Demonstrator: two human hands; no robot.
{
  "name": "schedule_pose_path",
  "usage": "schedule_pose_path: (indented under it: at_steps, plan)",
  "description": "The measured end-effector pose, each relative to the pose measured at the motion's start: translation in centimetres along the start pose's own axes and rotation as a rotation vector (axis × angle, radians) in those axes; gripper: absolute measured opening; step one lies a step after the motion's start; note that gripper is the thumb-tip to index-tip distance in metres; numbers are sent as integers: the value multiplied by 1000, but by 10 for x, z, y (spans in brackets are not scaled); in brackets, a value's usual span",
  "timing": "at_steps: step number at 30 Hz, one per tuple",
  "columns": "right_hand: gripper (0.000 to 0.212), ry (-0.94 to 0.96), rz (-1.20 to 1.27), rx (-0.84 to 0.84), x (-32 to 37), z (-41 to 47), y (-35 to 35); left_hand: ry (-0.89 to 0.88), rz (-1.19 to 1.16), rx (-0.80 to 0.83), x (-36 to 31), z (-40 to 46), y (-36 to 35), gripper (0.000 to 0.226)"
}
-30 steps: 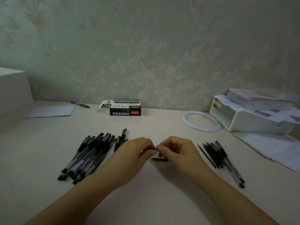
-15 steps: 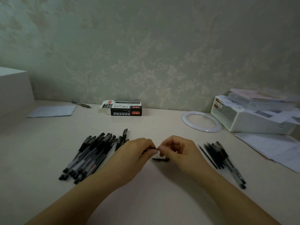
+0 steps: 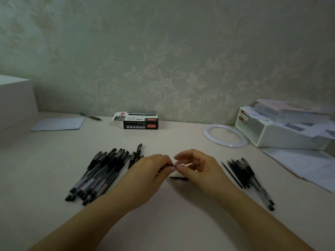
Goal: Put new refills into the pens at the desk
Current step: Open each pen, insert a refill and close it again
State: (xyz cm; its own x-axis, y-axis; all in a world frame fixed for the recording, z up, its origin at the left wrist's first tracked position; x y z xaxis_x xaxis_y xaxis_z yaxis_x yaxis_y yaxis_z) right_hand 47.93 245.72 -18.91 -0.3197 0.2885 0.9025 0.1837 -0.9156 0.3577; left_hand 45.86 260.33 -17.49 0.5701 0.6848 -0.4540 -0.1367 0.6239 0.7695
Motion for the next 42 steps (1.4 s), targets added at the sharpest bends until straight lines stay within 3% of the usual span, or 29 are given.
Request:
schedule_pose_path:
  at_steps: [3,10,15,23,25,30,33,38,42]
  plan:
    - [19,-37,-13,-20,-2,0,0,-11,4,-9,-1,0,0,18]
    - [3,-79,74,-54,-4,1,5,-13,-23,-26,-2,0,1,19]
    - [12,-132,91,-290,-6,2,30,3,-5,-59,-2,-2,7,16]
    - [14,-98,-40,-422,-6,-1,39,57,9,-74,6,-2,6,13]
    - [12,-75,-108,-384,-3,-1,38,76,1,-103,10,-1,8,13]
    - [6,21,-544,-26,1,-4,1,87,3,-100,10,-2,8,12]
    - [14,44,-669,29,1,-5,-7,89,8,-101,10,-1,7,12]
    - [20,26,-609,2,2,-6,-5,95,0,-90,11,-2,6,13]
    - [12,-46,-251,-172,4,-5,10,52,-62,-116,3,-1,8,14]
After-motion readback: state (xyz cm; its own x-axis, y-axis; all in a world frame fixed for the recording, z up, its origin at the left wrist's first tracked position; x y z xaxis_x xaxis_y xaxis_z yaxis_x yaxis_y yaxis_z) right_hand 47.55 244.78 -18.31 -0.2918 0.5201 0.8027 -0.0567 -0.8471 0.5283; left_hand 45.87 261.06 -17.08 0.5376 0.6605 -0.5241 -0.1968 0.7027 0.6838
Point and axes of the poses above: each hand's wrist, its own z-axis towards the middle knuckle, its own y-axis out of the back of the hand, x = y × z, the point moved 7 cm from there along z, towards the middle knuckle, and after that the axes turned 2 degrees about -z, right-handed, at the moved point
